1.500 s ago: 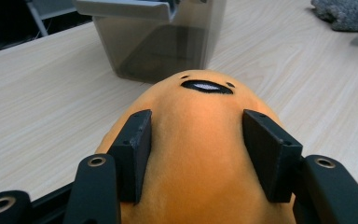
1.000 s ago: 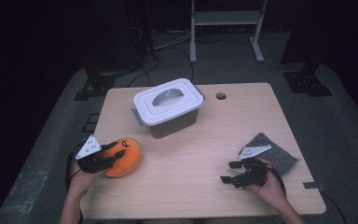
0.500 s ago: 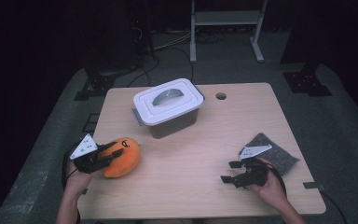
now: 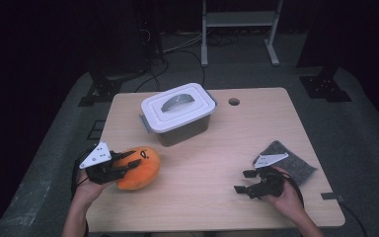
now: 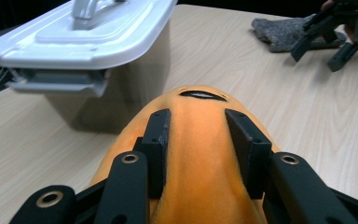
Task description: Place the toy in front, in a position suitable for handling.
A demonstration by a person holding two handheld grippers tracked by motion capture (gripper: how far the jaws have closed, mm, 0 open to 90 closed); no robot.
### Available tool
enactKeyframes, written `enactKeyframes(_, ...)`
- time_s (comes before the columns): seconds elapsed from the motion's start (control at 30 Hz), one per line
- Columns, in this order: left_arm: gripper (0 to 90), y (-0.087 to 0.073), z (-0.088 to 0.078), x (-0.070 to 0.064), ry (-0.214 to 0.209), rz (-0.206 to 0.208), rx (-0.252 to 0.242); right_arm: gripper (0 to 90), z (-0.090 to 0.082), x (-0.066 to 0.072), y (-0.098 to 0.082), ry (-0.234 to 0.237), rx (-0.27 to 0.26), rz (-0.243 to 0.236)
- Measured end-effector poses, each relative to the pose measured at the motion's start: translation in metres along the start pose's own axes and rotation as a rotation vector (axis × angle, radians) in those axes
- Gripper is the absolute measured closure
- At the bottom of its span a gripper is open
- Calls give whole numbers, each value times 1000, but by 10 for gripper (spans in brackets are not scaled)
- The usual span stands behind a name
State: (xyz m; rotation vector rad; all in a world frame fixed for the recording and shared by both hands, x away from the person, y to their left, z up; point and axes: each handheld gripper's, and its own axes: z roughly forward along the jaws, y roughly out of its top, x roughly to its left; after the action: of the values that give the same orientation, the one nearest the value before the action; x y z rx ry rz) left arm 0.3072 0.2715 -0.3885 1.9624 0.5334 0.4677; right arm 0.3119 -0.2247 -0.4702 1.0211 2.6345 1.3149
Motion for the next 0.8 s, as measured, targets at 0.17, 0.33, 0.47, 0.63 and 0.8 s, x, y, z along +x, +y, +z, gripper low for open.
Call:
enactKeyframes(0.17,630,7,6,-7,-24,19,-1,217,0,0,0,1,2,1)
enactKeyframes(0.33,630,11,12,-13,-48,23,-1,217,0,0,0,0,-1,0)
enactKeyframes(0.47,630,15,16,-17,-68,31,-5,216,0,0,0,-4,-1,3)
enactKeyframes(0.63,630,21,23,-24,-95,46,-8,217,-1,0,0,-7,-1,3)
enactKeyframes(0.8,632,26,32,-30,-123,49,-7,216,-2,-1,0,-8,-3,11)
